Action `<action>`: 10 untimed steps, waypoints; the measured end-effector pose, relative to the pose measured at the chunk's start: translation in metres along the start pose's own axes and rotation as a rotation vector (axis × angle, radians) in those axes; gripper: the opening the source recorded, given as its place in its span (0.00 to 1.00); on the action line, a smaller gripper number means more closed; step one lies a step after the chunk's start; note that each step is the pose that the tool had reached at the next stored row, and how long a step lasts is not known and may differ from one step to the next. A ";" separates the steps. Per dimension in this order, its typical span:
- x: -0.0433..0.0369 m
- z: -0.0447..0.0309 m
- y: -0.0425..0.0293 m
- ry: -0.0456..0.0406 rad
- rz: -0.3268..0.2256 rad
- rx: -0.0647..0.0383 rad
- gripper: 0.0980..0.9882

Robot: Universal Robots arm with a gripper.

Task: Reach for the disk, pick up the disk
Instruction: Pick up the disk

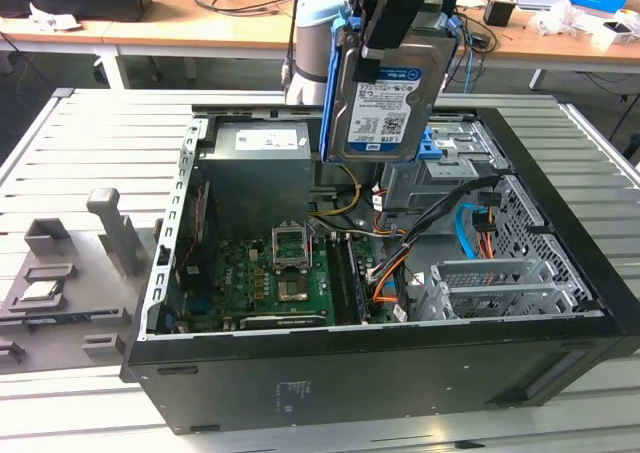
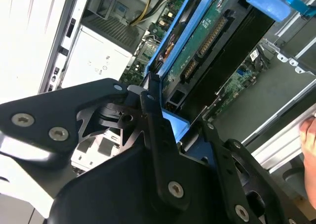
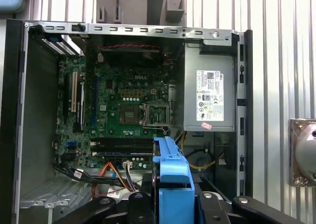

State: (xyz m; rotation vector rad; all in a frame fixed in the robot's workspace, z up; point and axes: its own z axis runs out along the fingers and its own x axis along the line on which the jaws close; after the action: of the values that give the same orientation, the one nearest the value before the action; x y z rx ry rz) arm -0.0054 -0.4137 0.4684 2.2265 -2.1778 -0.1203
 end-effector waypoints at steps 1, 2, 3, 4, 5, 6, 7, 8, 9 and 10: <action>0.0013 0.0001 0.0000 0.0000 0.000 0.000 0.30; 0.0024 0.0002 0.0000 0.0000 0.000 0.000 0.30; 0.0045 0.0003 0.0001 0.0000 0.000 0.000 0.30; 0.0062 0.0004 0.0001 0.0001 0.000 0.000 0.30; 0.0072 0.0005 0.0001 0.0000 0.000 0.000 0.30; 0.0084 0.0006 0.0001 0.0000 0.000 0.000 0.30; 0.0095 0.0007 0.0002 -0.0001 0.000 0.000 0.30; 0.0108 0.0007 0.0002 0.0000 0.000 0.000 0.30; 0.0128 0.0009 0.0002 0.0000 0.000 0.000 0.30; 0.0144 0.0010 0.0002 0.0000 0.000 0.000 0.30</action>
State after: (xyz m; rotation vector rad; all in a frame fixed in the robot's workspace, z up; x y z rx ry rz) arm -0.0053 -0.4280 0.4669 2.2265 -2.1778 -0.1202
